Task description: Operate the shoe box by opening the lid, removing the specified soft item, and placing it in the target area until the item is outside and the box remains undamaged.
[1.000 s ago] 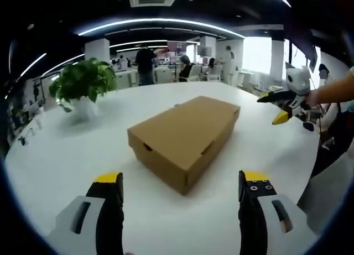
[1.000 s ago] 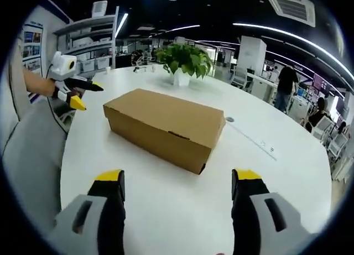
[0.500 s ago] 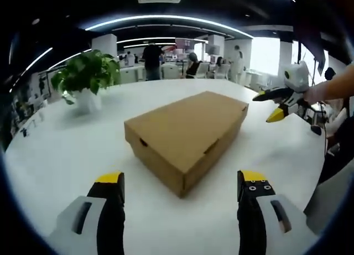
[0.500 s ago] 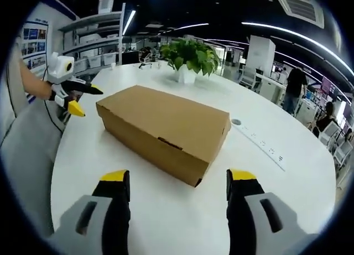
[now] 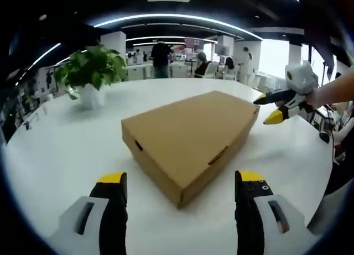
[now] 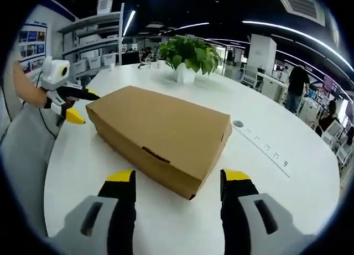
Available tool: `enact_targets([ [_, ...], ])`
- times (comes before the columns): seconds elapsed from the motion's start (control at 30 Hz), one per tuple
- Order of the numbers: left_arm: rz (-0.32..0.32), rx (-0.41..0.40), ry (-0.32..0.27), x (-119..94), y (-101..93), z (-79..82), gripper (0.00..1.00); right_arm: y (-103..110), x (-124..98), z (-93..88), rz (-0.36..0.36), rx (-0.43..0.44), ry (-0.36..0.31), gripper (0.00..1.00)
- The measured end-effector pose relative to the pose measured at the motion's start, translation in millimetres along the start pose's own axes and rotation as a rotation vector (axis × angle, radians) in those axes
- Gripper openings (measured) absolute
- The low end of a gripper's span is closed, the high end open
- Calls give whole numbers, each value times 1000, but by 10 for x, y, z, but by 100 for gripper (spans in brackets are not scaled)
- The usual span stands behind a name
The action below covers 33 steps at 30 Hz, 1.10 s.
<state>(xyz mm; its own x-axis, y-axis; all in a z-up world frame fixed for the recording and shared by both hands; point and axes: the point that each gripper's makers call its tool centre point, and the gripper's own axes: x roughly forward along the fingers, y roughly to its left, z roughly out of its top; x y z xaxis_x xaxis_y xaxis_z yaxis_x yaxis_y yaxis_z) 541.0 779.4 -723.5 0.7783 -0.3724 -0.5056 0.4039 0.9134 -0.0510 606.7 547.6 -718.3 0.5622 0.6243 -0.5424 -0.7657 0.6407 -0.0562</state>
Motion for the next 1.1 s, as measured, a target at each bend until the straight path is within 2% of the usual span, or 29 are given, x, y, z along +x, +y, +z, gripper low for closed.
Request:
enact_targets([
  [0.27, -24, 2, 21, 95, -64, -42, 73, 17, 145, 0, -13, 34, -7, 52],
  [0.67, -30, 5, 45, 177, -36, -44, 61, 9, 167, -31, -17, 78, 4, 50],
  [1.1, -44, 11, 56, 170, -22, -49, 59, 33, 155, -49, -27, 99, 4, 48],
])
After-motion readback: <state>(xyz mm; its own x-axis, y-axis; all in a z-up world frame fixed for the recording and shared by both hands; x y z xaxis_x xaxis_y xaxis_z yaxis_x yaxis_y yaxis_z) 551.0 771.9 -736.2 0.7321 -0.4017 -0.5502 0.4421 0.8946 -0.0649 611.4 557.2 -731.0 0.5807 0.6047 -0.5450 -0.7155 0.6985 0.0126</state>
